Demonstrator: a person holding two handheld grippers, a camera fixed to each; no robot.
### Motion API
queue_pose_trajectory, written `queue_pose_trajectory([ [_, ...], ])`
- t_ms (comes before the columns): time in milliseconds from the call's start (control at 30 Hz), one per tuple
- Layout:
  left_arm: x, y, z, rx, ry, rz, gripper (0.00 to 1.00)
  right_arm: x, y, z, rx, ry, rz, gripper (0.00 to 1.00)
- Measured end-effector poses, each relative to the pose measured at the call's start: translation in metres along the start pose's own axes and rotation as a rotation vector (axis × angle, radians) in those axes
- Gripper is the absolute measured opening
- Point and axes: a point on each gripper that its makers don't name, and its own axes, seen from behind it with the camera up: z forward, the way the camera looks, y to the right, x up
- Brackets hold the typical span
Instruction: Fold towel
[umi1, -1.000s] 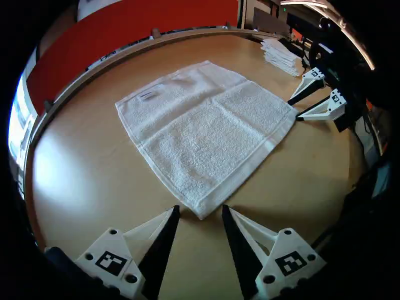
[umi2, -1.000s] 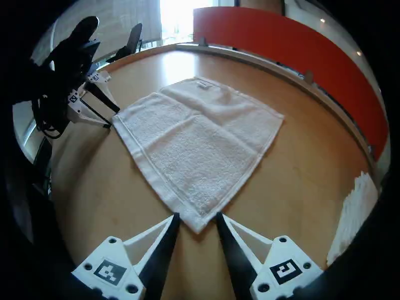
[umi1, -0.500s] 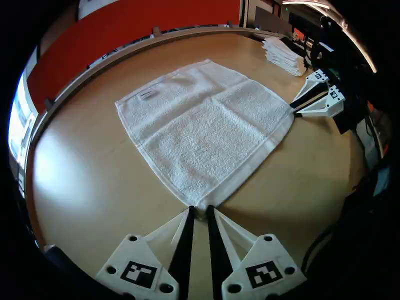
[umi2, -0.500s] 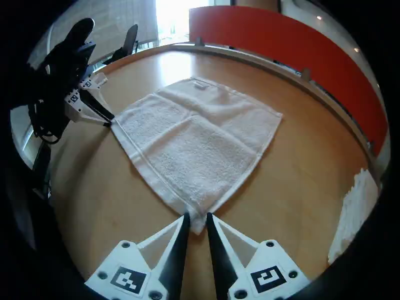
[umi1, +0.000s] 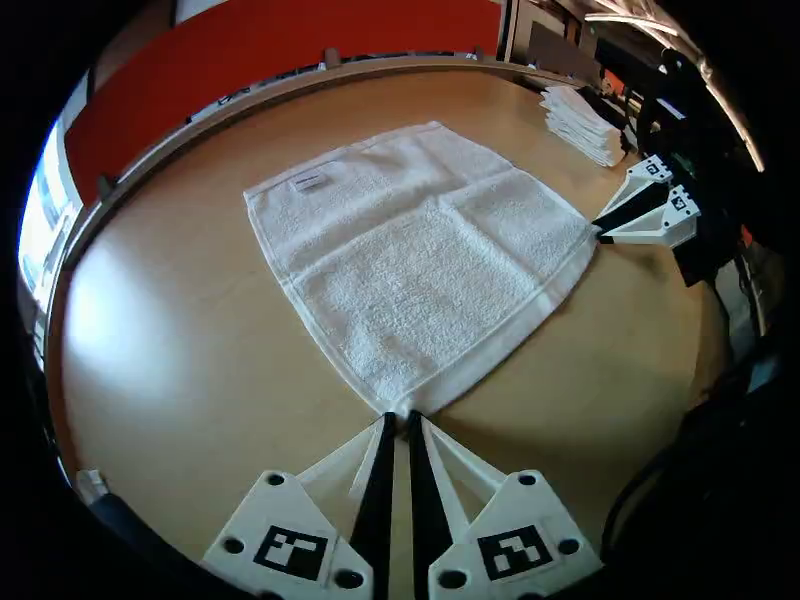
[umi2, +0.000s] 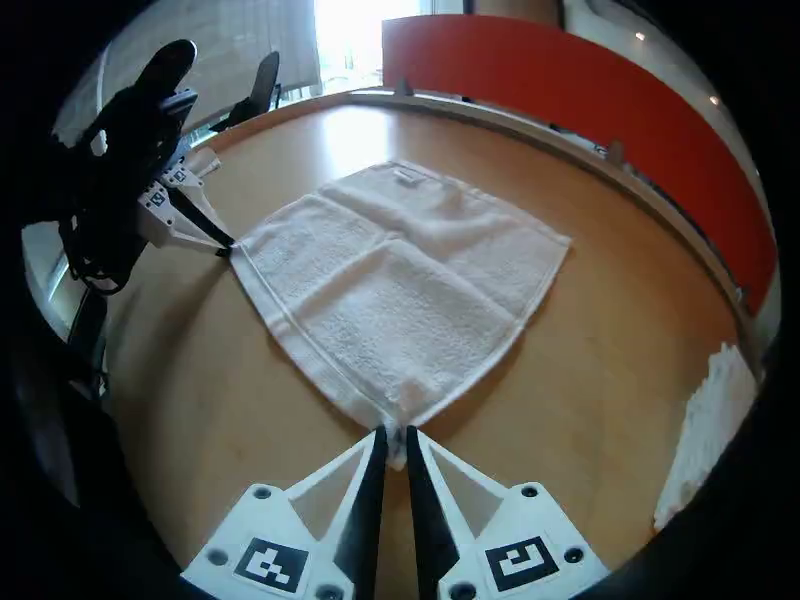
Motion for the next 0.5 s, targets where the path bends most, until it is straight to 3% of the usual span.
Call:
queue_pose_trajectory([
  [167, 0.002, 0.000, -0.006, 0.005, -0.001, -0.008, 0.10, 0.005, 0.000, -0.004, 0.000, 0.012, -0.001, 0.14],
  [500, 0.012, -0.001, -0.035, 0.016, 0.014, -0.079, 0.09, 0.030, 0.003, -0.023, -0.014, 0.065, -0.015, 0.14],
])
